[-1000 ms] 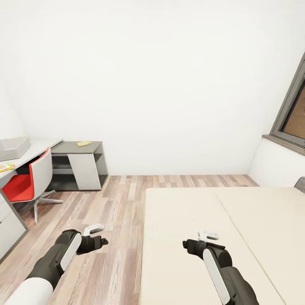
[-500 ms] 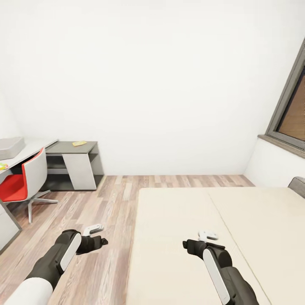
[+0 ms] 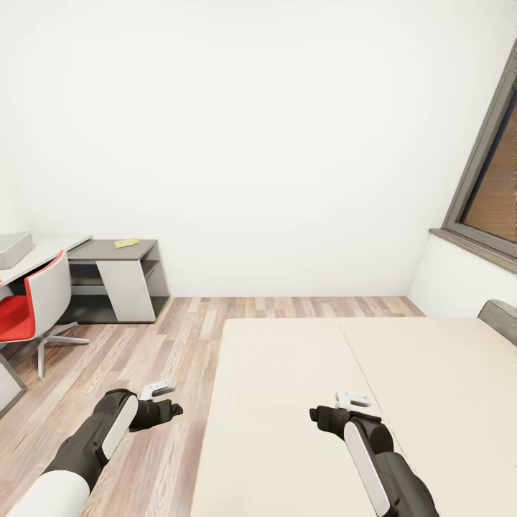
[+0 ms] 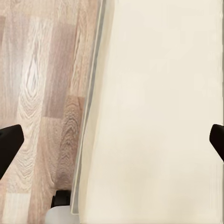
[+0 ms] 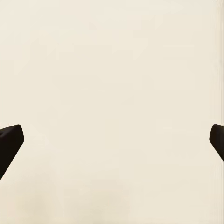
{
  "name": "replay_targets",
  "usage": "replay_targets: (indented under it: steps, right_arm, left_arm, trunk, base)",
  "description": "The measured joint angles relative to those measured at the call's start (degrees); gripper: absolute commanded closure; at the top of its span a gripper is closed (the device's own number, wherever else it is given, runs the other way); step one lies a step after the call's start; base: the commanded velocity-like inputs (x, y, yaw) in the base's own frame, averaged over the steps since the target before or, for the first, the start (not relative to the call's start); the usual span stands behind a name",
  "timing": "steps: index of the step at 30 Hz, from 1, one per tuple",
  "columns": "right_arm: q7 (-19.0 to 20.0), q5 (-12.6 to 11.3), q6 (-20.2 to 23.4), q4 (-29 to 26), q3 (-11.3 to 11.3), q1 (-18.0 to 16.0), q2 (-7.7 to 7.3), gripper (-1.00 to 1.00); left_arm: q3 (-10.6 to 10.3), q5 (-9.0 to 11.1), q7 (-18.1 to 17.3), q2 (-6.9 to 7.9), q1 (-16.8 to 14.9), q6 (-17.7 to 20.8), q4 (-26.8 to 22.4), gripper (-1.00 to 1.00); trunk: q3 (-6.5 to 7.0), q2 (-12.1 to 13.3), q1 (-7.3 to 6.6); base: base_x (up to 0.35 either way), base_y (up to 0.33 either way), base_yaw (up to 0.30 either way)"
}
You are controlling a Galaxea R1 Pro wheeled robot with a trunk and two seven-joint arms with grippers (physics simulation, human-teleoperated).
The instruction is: Put all the toys in the child's room - the three board games (two on the bed and one on the table), the two jigsaw puzzles on the table, and the tennis ball on the table - inside the toy box on the table in the child's room.
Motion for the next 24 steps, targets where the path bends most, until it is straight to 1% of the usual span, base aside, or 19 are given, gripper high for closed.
replay_targets:
  steps: [24]
  right_arm:
    - [0.0,0.0,0.0,-0.12,0.0,-0.02,0.0,-1.0]
  left_arm:
    - [0.03,0.02,0.0,0.0,0.0,0.0,0.0,-1.0]
  trunk:
    - [0.0,0.0,0.0]
  base:
    - [0.0,-0.22,0.0]
